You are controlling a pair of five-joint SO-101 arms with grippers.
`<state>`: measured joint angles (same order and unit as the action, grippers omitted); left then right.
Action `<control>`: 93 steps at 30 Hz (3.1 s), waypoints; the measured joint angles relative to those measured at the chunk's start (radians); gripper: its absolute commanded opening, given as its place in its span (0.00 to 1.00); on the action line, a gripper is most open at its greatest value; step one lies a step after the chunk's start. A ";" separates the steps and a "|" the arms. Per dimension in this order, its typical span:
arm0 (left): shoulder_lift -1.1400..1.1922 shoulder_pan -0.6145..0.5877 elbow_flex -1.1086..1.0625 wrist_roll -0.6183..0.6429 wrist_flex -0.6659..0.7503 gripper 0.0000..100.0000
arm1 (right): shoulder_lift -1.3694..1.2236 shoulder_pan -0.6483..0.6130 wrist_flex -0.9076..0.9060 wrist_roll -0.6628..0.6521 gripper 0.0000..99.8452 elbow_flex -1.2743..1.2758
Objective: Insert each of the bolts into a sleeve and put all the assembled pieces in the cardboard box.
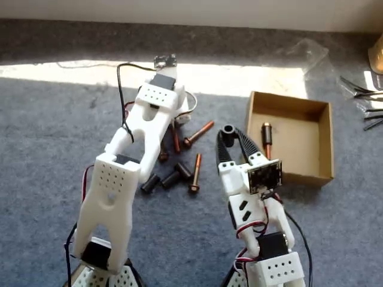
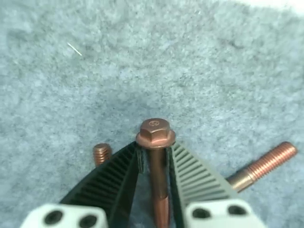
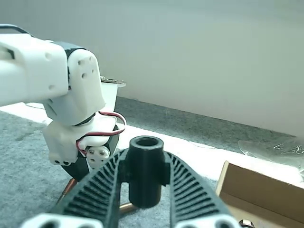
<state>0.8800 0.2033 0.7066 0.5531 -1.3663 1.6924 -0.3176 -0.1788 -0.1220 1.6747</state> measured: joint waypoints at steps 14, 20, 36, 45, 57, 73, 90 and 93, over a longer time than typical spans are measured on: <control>0.002 -0.012 0.000 0.000 0.040 0.08 | 0.000 0.000 0.000 0.000 0.00 0.000; 0.034 -0.025 0.008 0.000 0.068 0.08 | 0.000 0.000 0.000 0.000 0.00 0.000; 0.040 -0.025 0.011 0.000 0.071 0.00 | 0.000 0.000 0.000 0.000 0.00 0.000; 0.040 -0.025 0.021 0.000 0.052 0.00 | 0.000 0.000 0.000 0.000 0.00 0.000; -0.061 -0.031 0.025 -0.044 -0.097 0.00 | 0.000 0.000 0.000 0.000 0.00 0.000; -0.310 -0.029 0.025 -0.315 -0.230 0.00 | 0.000 0.000 0.000 0.000 0.00 0.000; -0.669 -0.035 0.025 -0.388 -0.338 0.00 | 0.000 0.000 0.000 0.000 0.00 0.000; -0.746 -0.048 0.025 -0.388 -0.350 0.00 | 0.000 0.000 0.000 0.000 0.00 0.000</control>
<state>0.1343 0.1557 0.7311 0.1649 -1.7162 1.6924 -0.3176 -0.1788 -0.1220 1.6747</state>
